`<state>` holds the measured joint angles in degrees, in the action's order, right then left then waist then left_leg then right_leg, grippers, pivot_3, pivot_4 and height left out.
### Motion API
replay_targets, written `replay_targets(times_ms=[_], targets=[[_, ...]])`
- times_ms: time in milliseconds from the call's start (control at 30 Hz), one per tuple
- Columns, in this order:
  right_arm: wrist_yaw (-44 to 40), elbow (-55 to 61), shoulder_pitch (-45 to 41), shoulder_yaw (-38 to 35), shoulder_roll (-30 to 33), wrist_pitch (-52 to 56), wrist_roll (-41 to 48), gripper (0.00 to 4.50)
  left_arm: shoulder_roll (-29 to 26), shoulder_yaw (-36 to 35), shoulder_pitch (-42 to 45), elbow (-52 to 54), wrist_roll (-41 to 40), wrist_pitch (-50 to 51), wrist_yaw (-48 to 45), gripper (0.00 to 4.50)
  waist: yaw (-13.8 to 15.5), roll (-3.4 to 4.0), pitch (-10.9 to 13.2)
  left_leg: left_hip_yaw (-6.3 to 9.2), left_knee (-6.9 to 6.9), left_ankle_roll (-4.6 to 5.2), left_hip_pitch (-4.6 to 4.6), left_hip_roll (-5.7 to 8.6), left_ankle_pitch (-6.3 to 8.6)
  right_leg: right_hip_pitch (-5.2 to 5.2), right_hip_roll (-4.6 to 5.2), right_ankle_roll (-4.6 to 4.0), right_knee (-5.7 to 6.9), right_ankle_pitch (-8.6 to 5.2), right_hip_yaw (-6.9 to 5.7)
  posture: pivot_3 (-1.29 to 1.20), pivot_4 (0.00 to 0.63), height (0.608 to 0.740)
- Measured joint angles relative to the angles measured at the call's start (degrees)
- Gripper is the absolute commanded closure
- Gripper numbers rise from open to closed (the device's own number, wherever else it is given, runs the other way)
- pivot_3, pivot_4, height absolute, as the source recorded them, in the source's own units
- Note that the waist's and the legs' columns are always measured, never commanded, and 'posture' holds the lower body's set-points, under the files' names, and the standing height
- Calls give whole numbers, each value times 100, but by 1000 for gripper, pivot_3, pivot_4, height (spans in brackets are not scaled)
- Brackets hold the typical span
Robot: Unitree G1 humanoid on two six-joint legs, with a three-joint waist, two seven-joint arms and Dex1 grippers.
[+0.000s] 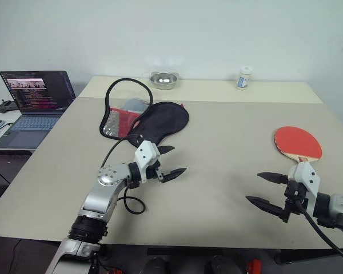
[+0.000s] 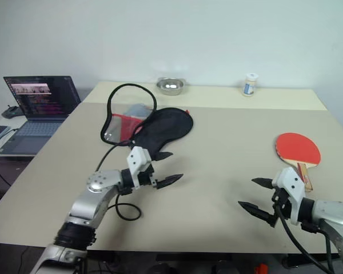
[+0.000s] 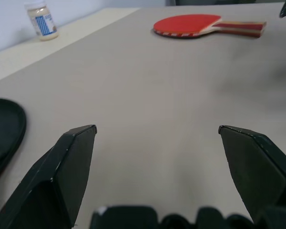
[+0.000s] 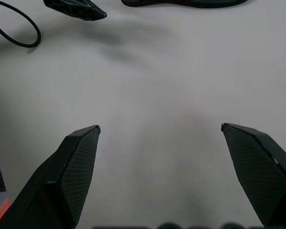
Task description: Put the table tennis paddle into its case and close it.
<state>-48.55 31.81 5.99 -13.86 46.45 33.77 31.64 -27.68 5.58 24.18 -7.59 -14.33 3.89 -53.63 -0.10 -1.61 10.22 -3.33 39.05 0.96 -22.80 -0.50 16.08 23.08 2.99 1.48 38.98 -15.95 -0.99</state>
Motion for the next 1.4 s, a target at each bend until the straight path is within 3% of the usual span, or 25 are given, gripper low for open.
replay_targets(times_ms=[233,633,1033,1400], targets=[[222,246,-558,175,-133,251,269,22,-21,-172,206,-654,139,-455,139,0,14,-1,0,3,0,0,-2,0,0,1,1,-1,0,1,-4,0,150,740],[579,802,-117,32,-200,466,641,22,-87,-244,1471,-2366,584,-801,293,0,16,-5,-1,7,0,1,-7,3,-1,4,2,2,1,5,-12,0,150,740],[1002,1245,-542,-249,46,992,1312,22,-170,71,2612,-4954,1543,-1573,348,0,16,-18,-1,8,-1,2,-15,6,0,7,3,1,-5,7,-17,0,150,740],[736,1468,-1190,-309,979,1270,1820,22,-7,67,3095,-5986,1848,-1896,549,0,-3,-29,-3,9,-1,2,-14,3,0,9,4,2,-3,8,-19,0,150,740]])
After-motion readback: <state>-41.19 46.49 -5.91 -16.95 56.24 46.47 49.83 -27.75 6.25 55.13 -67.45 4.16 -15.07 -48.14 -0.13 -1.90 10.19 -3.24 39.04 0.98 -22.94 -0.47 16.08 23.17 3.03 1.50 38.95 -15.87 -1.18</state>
